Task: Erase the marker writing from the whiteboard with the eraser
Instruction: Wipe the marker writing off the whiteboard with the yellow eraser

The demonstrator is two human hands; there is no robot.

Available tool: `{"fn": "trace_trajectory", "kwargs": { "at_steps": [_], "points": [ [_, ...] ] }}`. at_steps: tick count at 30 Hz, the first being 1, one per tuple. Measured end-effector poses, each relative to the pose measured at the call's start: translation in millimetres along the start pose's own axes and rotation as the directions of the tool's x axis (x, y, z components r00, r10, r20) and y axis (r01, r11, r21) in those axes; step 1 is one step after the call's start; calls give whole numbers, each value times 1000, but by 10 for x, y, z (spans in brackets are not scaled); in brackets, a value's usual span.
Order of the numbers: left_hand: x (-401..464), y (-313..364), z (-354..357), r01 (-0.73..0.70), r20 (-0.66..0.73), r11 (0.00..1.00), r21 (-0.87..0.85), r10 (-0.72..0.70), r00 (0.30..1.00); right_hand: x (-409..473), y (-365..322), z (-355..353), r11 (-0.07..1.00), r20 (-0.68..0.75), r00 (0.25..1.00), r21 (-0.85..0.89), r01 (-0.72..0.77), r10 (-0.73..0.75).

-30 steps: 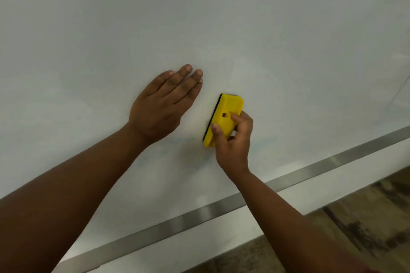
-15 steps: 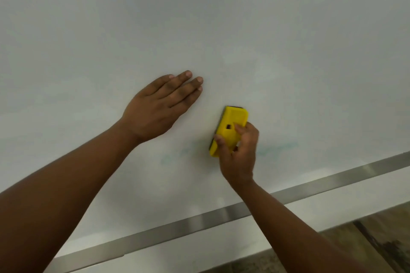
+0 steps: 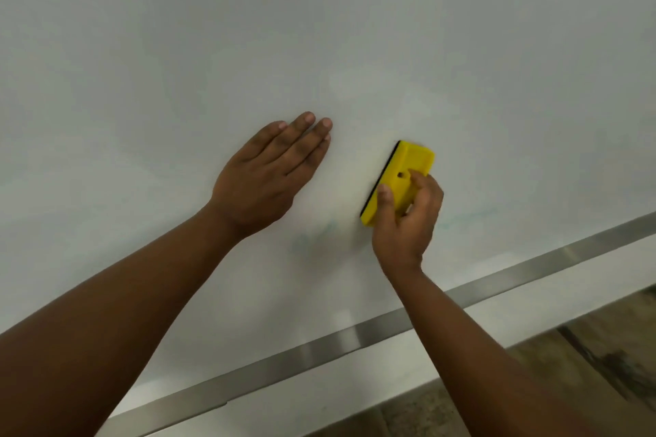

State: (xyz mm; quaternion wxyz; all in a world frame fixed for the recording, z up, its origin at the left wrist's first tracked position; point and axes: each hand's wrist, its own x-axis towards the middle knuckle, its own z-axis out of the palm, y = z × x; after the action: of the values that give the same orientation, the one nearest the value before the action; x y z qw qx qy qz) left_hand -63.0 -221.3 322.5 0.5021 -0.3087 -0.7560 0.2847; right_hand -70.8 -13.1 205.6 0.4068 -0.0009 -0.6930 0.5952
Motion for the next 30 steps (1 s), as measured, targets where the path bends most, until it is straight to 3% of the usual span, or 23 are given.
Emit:
{"fn": "trace_trajectory", "kwargs": {
  "at_steps": [1,5,7,10,11,13,15,17,23,25,28,30],
  "points": [
    [-49,21,-1,10,-1,1000,-26,-10,1000,-36,-63,50,1000,14,1000,-4,6,-6],
    [-203,11,-35,-25,34,995,-96,28,999,-534,-160,241,968,306,929,-72,240,-208],
    [-286,-22,-63,-26,27,996,-82,29,999,-574,-33,221,981,235,957,-58,186,-167],
    [-462,-70,-114,52,-9,999,-11,-52,999,-414,61,148,994,-38,993,19,-112,113],
    [-497,-84,-126,76,-24,997,-1,-76,997,-371,21,154,990,-77,987,36,-136,139],
    [-554,-127,-140,93,-48,996,-9,-93,994,-453,-137,303,1000,-40,999,20,-17,18],
    [-582,-143,-147,90,-47,996,-18,-91,995,-689,-260,488,990,102,986,-18,138,-136],
    [-638,-142,-157,86,-24,996,-27,-87,996,-947,-224,557,979,195,963,-41,200,-188],
    [-772,-159,-171,82,-40,995,-53,-84,996,-1041,-173,605,991,-41,992,60,-116,118],
    [-781,-156,-170,90,-51,993,-77,-94,994,-1077,-345,767,997,-28,998,65,-46,48],
    [-803,-172,-169,67,-44,992,-103,-72,996,-1245,-364,832,989,131,980,11,150,-150],
    [-821,-186,-183,53,-47,990,-129,-59,997,-1315,-208,749,997,107,991,5,82,-82]
  ]
}}
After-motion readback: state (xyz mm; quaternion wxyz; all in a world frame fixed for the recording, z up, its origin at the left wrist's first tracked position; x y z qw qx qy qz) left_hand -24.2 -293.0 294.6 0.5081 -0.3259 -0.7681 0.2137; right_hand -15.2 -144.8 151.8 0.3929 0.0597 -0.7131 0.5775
